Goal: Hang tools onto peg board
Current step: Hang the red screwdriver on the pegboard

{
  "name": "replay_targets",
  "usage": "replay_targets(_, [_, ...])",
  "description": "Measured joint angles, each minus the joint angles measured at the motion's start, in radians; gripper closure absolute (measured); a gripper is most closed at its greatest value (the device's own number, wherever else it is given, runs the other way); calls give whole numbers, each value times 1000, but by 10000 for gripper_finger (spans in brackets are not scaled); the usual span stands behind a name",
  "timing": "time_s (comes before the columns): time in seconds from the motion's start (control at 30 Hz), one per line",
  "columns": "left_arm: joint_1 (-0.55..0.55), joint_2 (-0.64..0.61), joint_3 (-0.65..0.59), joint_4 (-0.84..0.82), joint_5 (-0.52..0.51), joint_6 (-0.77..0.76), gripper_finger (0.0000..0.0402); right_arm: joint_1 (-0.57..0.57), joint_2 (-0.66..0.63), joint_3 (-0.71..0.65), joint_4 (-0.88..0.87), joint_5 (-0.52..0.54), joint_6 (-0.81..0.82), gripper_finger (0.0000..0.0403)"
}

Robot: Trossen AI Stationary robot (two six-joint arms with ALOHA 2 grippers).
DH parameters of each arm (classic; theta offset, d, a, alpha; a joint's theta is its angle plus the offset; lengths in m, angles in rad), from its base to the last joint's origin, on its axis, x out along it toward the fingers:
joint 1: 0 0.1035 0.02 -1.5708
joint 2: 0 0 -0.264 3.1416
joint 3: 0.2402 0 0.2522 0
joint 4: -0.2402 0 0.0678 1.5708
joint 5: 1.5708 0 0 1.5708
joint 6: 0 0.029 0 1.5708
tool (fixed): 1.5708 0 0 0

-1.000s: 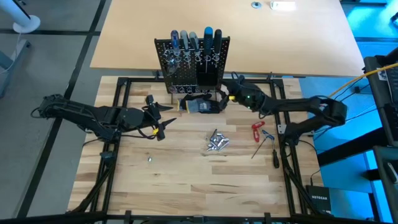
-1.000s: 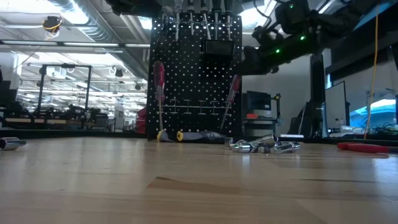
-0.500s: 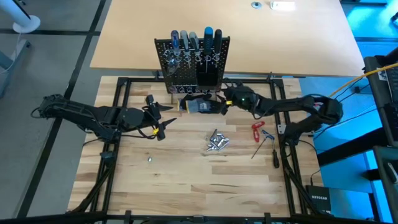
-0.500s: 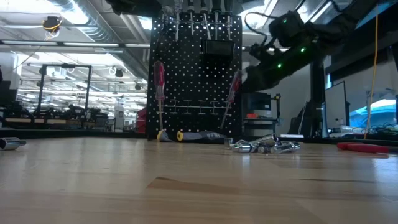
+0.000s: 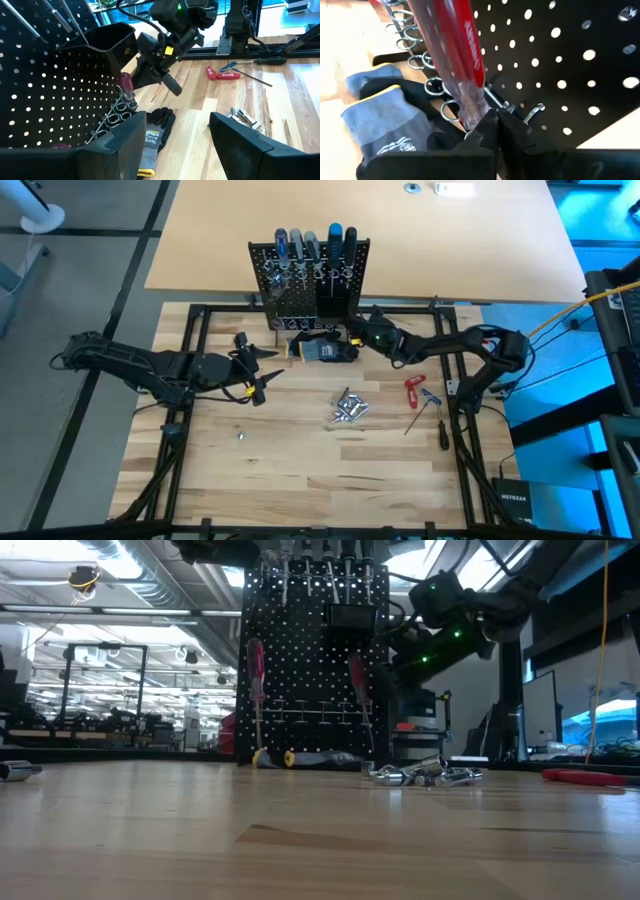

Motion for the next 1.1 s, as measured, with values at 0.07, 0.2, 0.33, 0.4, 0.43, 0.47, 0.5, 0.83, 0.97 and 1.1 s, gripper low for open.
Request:
replay_targets(0.07, [0,0,0,0,0,0,192,0,6,3,-1,0,0,381])
replay_targets(0.2, [0,0,0,0,0,0,192,0,2,3,-15,31,0,386])
replay_targets(0.33, [0,0,0,-3,0,-3,192,2,-40,3,-66,77,-1,396])
replay_targets(0.4, [0,0,0,-4,0,-4,192,2,-74,3,-124,65,0,397])
replay_targets(0.43, [0,0,0,-5,0,-5,192,2,-90,3,-150,47,1,397])
replay_targets(0.47, [0,0,0,-6,0,-5,192,1,-104,3,-177,16,2,397])
replay_targets(0.5, [0,0,0,-6,0,-5,192,1,-114,3,-202,-30,5,397])
replay_targets(0.83, [0,0,0,0,0,-11,192,1,-11,2,-12,-307,110,396])
replay_targets(0.97, [0,0,0,0,0,-11,192,1,29,2,69,-303,145,394])
replay_targets(1.1, [0,0,0,-1,0,-8,192,1,54,2,168,-277,206,396])
